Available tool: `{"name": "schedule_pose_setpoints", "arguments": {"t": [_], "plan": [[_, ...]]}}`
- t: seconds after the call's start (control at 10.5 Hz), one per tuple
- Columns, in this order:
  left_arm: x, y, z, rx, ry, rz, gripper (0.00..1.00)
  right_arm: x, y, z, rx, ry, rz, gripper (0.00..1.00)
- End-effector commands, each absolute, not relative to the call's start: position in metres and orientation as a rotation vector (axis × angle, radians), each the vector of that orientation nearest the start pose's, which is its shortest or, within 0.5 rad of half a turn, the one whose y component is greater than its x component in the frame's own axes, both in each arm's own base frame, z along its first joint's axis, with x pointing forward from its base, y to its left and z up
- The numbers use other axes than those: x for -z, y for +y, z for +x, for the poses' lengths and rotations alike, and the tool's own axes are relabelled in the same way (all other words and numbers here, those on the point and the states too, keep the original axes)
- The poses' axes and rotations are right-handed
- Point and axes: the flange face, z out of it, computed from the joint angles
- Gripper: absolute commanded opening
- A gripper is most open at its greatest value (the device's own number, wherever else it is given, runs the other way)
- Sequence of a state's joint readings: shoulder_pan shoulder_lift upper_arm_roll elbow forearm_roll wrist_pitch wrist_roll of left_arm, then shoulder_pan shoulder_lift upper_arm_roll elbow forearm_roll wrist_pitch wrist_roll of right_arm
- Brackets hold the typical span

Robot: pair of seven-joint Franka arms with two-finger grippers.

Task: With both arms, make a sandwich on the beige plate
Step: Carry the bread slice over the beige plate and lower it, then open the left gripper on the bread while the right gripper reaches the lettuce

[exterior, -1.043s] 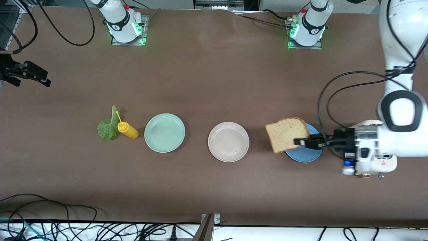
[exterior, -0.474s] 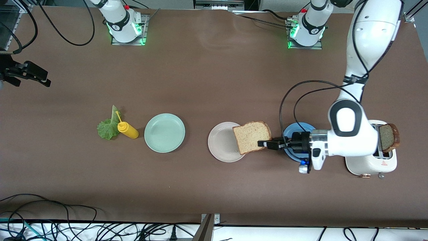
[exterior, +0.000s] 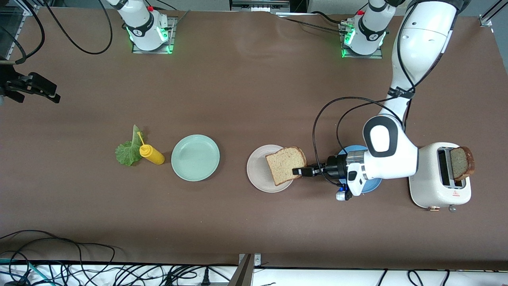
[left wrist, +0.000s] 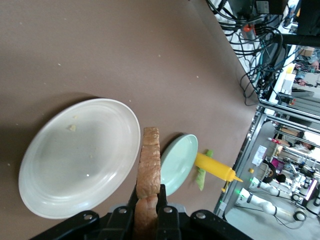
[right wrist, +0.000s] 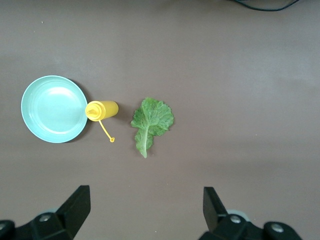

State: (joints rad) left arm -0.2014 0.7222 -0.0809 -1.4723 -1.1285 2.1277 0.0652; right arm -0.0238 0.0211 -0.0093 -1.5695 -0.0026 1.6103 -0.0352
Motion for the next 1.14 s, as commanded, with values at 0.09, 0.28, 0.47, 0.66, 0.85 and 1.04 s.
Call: {"name": "schedule_pose_setpoints", "arguments": {"t": [0.09,0.28,0.47,0.66,0.85,1.04], "plan": [[-0.238,-0.255,0.683,0.096,0.408,2.108,0.00,-0.620,-0.018,0.565,0.022,0.002,-3.142,1.00],[-0.227,-0.263,0.681,0.075,0.424,2.112,0.00,-0.617,-0.018,0.565,0.010,0.010,-3.142,1.00],[-0.211,-0.273,0.676,0.068,0.437,2.138,0.00,-0.611,-0.018,0.564,-0.014,0.014,-3.141,1.00],[-0.206,-0.278,0.673,0.060,0.428,2.148,0.00,-0.596,-0.018,0.568,-0.060,0.012,-3.140,1.00],[-0.202,-0.283,0.671,0.047,0.432,2.161,0.00,-0.587,-0.018,0.572,-0.079,0.012,-3.139,1.00],[-0.194,-0.293,0.666,0.040,0.453,2.160,0.00,-0.564,-0.018,0.576,-0.082,0.010,-3.138,1.00]]}}
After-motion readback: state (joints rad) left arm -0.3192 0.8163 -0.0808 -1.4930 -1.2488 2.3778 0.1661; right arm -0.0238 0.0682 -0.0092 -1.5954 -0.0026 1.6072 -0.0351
